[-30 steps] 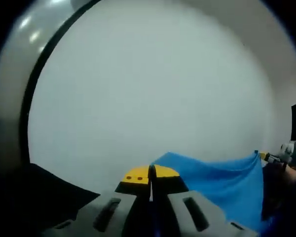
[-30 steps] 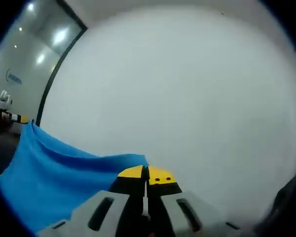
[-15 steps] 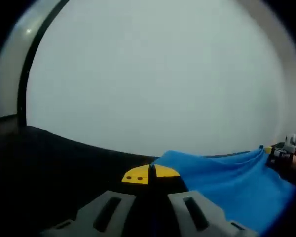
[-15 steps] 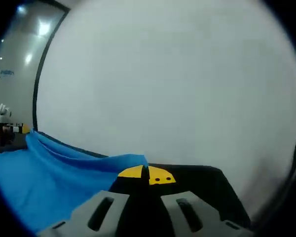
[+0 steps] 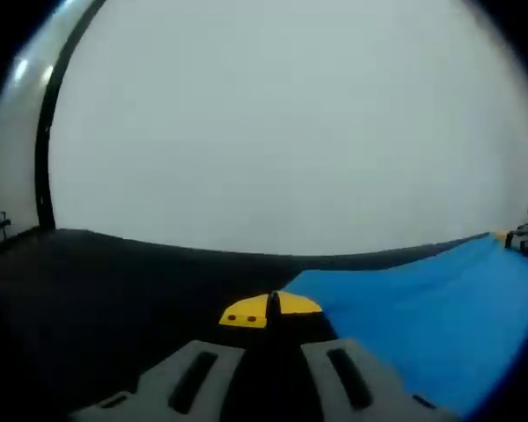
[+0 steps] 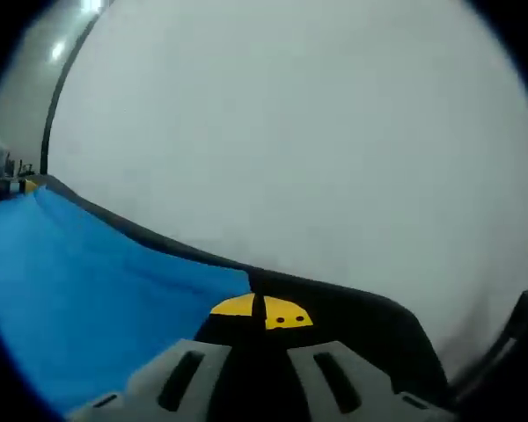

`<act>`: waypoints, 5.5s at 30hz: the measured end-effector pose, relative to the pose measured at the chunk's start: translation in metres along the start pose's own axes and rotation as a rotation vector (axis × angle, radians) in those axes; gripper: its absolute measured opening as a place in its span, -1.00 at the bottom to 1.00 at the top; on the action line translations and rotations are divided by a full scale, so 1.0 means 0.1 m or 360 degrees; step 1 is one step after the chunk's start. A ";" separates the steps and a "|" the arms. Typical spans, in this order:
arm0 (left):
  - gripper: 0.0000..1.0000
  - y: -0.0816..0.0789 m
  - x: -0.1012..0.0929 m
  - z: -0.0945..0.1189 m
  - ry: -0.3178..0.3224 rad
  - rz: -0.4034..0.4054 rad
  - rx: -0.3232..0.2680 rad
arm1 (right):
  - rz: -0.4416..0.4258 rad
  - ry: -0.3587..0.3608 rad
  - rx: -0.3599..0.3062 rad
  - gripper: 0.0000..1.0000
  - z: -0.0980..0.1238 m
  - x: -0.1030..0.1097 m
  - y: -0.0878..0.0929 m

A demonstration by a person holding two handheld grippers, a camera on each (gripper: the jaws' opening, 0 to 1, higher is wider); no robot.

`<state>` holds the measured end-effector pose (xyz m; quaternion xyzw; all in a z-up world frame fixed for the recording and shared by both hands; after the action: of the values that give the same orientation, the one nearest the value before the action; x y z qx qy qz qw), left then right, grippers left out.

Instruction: Spread out the cloth and fold it

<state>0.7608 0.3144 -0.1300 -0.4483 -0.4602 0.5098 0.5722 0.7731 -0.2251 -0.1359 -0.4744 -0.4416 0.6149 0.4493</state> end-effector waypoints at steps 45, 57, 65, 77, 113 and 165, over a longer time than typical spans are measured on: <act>-1.00 -0.03 -0.25 -0.12 0.0200 -0.0177 -0.0026 | -0.0610 -0.0521 -0.0915 -0.78 3.65 1.30 -1.53; -0.73 -0.30 -0.05 0.46 0.0341 0.0720 -0.0040 | -0.0447 -0.0397 -0.0908 -0.76 5.11 1.45 -1.20; -0.67 -1.02 0.18 1.85 0.0496 0.0843 -0.0504 | -0.0199 0.0199 -0.0406 -0.59 5.06 1.16 -0.18; -0.65 -0.26 -0.14 3.81 0.0703 0.0313 -0.0586 | -0.0397 0.0315 -0.0364 -0.36 5.18 1.00 0.16; -0.65 0.15 0.40 4.15 0.0653 0.0812 -0.0695 | -0.0232 0.0466 -0.0100 -0.32 4.75 0.72 0.46; -0.65 0.17 0.35 4.14 0.0614 0.0641 -0.0692 | -0.0386 -0.0190 0.0402 -0.60 3.91 0.76 0.21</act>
<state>0.3522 0.3690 -0.0720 -0.7293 -0.3437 0.4084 0.4279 0.3762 -0.2007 -0.1076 -0.3201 -0.4407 0.6338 0.5492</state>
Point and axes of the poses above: the point that each gripper's makers call its tool centre point, and the gripper's own axes: z roughly backward along the fingers, x roughly to its left, y roughly out of its underside, the point moved 4 cm from there along z, roughly backward along the fingers, and after that the axes turned 3 degrees about -x, right-handed, at the moved point
